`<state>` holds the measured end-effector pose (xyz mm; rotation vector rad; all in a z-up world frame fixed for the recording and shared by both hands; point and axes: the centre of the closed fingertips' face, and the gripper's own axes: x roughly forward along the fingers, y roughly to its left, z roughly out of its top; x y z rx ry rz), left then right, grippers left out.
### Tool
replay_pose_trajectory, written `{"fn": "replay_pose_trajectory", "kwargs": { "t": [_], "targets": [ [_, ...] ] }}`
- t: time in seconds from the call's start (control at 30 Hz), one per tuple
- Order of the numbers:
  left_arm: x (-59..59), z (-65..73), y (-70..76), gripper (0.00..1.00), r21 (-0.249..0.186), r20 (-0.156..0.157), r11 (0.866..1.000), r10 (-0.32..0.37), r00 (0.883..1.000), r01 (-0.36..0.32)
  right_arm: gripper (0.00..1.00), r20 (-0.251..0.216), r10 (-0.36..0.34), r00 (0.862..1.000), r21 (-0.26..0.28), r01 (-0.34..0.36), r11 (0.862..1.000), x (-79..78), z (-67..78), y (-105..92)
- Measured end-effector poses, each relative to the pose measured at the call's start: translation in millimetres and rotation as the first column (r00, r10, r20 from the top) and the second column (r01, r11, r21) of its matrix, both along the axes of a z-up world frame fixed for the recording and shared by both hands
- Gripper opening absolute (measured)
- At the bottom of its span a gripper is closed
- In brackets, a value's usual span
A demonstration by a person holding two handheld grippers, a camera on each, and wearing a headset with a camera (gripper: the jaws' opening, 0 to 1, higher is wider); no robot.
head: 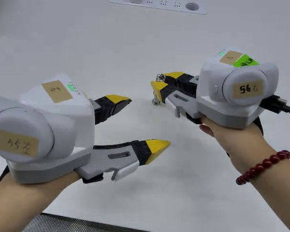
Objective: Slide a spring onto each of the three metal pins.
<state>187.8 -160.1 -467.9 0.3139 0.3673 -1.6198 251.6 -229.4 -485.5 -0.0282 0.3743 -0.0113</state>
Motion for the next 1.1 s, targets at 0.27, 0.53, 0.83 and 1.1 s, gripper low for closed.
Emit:
{"fn": "replay_pose_trajectory", "kwargs": {
  "t": [0.27,0.53,0.83,1.1],
  "targets": [
    [0.3,-0.1,0.2,0.59,0.000,-0.005,1.000,0.002,1.000,-0.002,0.12,-0.024,-0.010,1.000,0.017,0.010,1.000,1.4,-9.8,-1.6],
    [0.2,-0.2,0.4,0.59,0.002,-0.003,1.000,0.002,1.000,-0.002,0.12,-0.052,-0.003,0.999,0.007,0.003,1.000,-0.1,-18.4,-0.6],
    [-0.2,-0.1,0.5,0.58,0.004,-0.002,1.000,0.004,1.000,-0.004,0.12,-0.064,-0.007,0.998,0.005,0.007,1.000,-0.8,-21.9,-0.8],
    [0.5,0.1,0.5,0.58,0.004,0.001,1.000,0.005,1.000,-0.005,0.17,-0.064,-0.005,0.998,0.015,0.006,1.000,-2.6,-18.5,-0.3]
  ]
}}
